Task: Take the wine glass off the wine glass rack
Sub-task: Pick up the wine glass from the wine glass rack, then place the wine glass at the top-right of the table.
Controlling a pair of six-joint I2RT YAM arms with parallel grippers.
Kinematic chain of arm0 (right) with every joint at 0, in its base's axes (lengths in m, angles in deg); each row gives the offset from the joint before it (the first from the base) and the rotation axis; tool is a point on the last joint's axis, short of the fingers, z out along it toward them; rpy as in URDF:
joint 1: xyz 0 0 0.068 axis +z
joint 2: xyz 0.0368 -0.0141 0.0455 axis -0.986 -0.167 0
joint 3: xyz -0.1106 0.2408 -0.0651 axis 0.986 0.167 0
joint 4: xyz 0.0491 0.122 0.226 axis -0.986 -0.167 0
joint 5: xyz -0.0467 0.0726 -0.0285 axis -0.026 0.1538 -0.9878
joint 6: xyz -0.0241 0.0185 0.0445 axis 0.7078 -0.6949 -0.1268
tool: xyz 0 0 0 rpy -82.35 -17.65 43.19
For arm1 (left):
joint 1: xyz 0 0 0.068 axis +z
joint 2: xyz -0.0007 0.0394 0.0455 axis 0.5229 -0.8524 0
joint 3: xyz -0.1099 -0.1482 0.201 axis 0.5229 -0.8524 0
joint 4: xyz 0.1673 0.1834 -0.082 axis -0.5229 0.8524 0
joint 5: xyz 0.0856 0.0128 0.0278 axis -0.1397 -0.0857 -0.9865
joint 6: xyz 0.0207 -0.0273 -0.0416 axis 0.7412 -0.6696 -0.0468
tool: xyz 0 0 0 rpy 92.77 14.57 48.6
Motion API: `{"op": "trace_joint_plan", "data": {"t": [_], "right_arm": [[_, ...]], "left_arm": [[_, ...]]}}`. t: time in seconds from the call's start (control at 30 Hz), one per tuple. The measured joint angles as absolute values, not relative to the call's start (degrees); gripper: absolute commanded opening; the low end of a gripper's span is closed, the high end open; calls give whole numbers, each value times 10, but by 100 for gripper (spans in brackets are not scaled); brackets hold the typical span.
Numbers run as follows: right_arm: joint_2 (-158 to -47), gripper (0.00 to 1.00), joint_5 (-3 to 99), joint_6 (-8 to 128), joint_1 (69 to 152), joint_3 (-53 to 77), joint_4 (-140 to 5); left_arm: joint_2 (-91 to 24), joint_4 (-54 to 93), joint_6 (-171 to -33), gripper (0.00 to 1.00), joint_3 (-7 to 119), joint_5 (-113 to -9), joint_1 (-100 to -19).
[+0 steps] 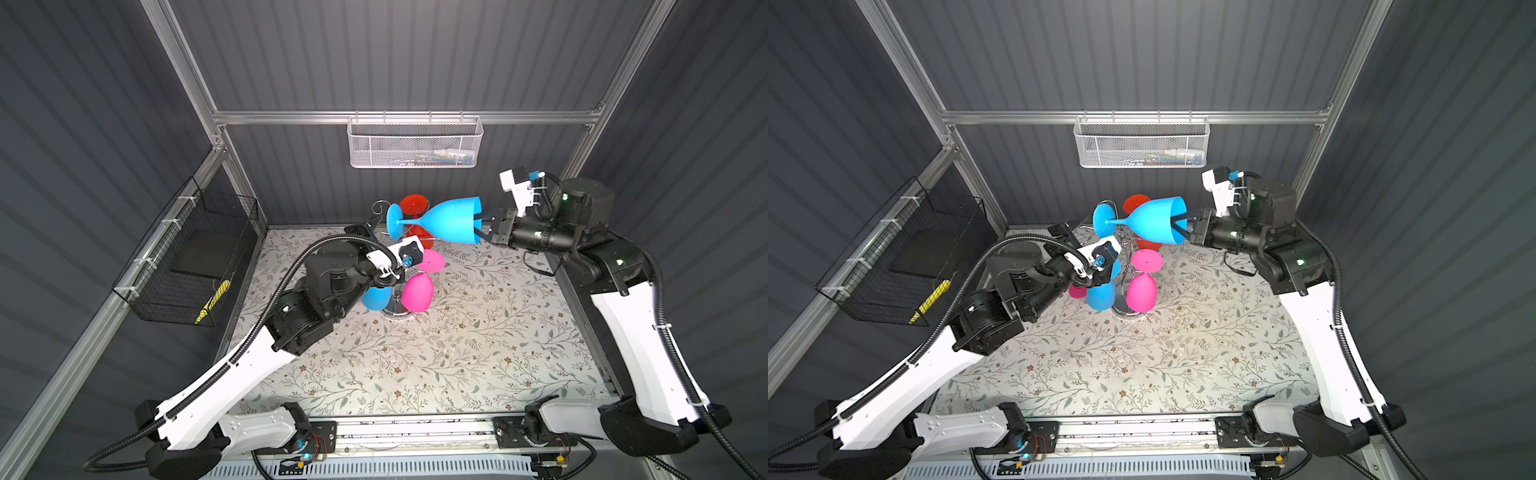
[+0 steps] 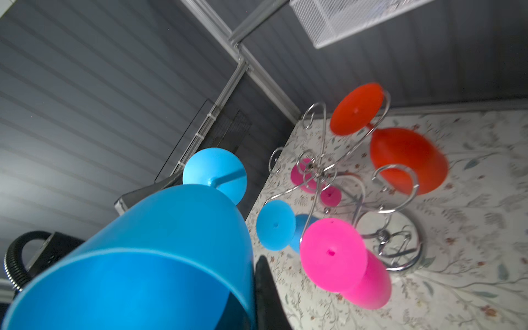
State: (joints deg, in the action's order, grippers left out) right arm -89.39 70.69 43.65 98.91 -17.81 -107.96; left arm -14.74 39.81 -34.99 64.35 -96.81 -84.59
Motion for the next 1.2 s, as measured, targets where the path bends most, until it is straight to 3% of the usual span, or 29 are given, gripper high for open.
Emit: {"op": "trace_joint_plan", "data": {"t": [0.3, 0.47, 0.87, 1.2], "right_arm": [[-892, 0, 432, 595, 948, -246, -1126], [-950, 0, 320, 673, 937, -261, -1180], [-1151, 0, 335, 716, 915, -269, -1362], [-1190, 0, 358, 721, 915, -215, -1380]], "left_arm": [[-74, 404, -443, 100, 604, -965, -846], [-56, 417, -478, 100, 594, -966, -846], [-29, 439, -537, 100, 575, -966, -846], [-11, 457, -567, 100, 558, -966, -846]]}}
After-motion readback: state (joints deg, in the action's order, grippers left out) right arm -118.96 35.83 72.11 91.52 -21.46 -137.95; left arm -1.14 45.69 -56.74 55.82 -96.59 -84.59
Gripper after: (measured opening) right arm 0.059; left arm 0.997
